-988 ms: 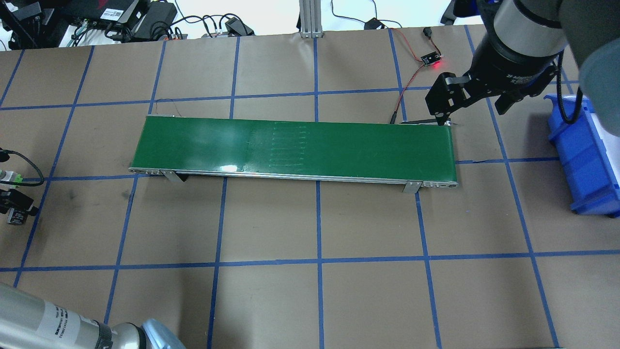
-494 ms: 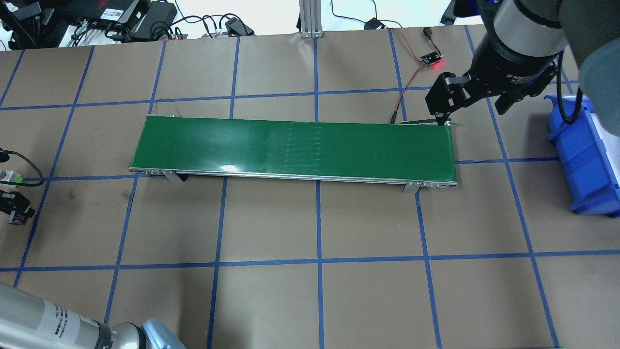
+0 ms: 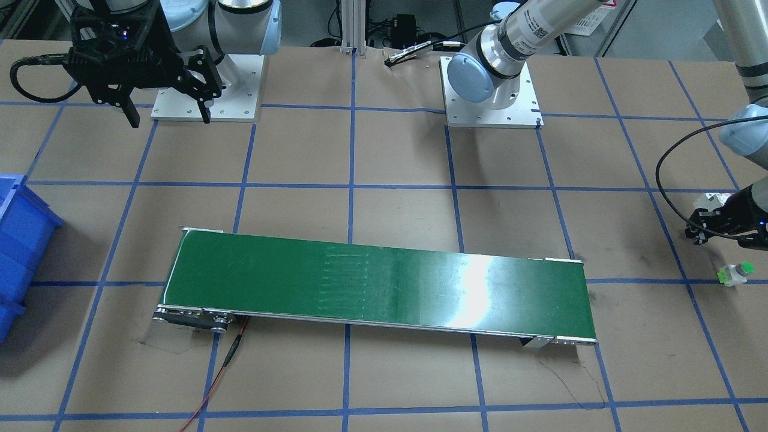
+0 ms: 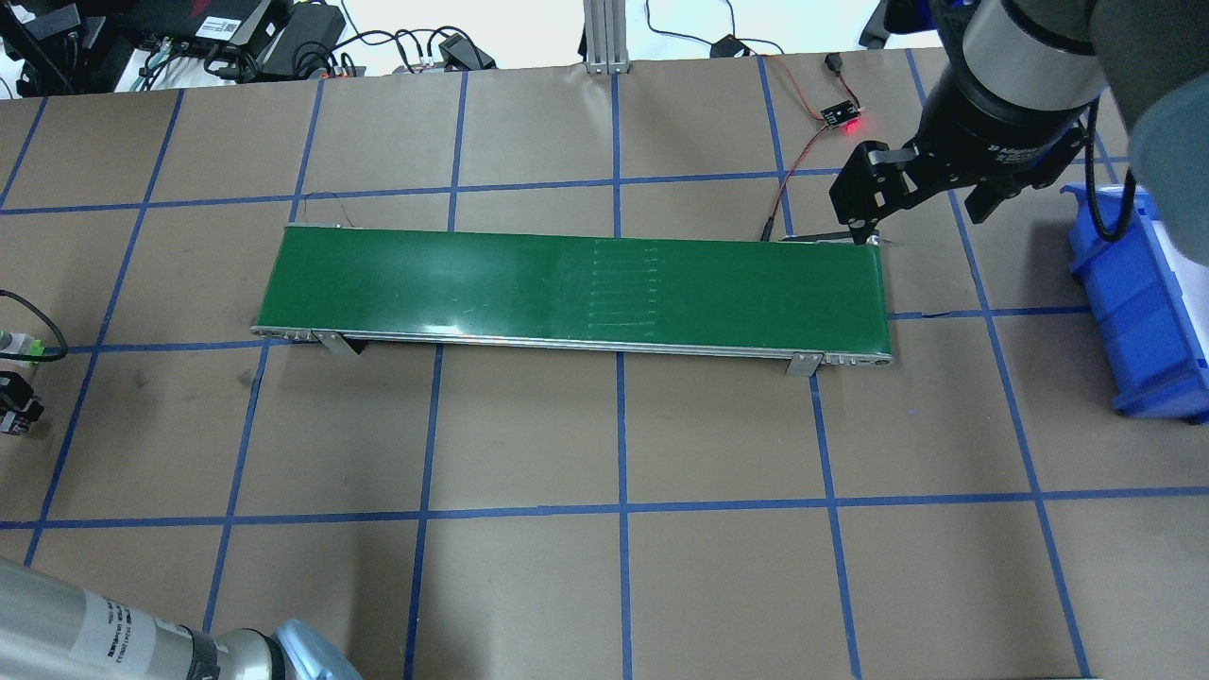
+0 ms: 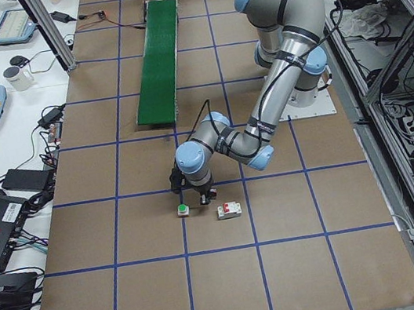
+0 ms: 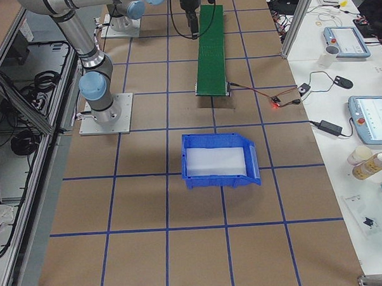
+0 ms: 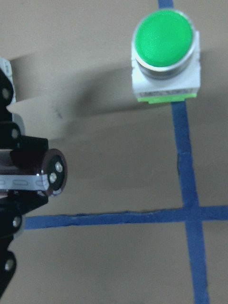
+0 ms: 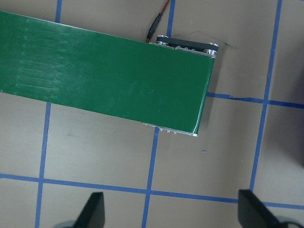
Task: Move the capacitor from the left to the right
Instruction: 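Carry the capacitor with the left gripper over the conveyor's near end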
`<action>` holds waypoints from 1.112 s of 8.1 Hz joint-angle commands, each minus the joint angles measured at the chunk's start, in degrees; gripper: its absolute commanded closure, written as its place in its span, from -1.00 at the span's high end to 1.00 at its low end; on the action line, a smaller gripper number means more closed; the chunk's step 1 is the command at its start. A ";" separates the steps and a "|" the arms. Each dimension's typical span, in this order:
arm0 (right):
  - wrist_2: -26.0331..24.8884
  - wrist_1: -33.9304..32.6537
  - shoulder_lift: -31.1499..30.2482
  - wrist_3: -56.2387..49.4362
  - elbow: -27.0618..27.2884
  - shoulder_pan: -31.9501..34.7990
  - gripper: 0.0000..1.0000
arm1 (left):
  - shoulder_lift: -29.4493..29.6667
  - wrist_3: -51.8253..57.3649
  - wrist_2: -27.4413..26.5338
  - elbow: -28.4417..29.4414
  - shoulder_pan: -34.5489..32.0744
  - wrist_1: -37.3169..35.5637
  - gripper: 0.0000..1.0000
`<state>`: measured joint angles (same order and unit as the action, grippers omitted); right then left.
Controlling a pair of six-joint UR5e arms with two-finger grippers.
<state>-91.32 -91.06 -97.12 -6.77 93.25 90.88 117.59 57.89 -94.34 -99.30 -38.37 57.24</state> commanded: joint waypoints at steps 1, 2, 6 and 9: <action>0.00 0.00 0.00 0.00 0.00 0.00 1.00 | -5.68 -2.14 0.56 0.42 -1.17 5.13 -1.00; 0.00 0.00 0.00 0.09 0.00 0.00 1.00 | -7.54 -7.65 0.91 0.51 -5.36 5.43 -1.00; 0.00 0.00 0.00 0.00 0.00 0.00 1.00 | -8.97 -31.01 0.39 2.16 -26.62 5.78 -1.00; -0.09 0.00 0.00 0.00 0.00 0.00 1.00 | -8.18 -39.83 -2.08 5.08 -37.02 10.35 -1.00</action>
<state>-91.32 -91.09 -97.12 -6.73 93.25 90.88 108.58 24.40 -95.88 -95.33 -69.44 65.62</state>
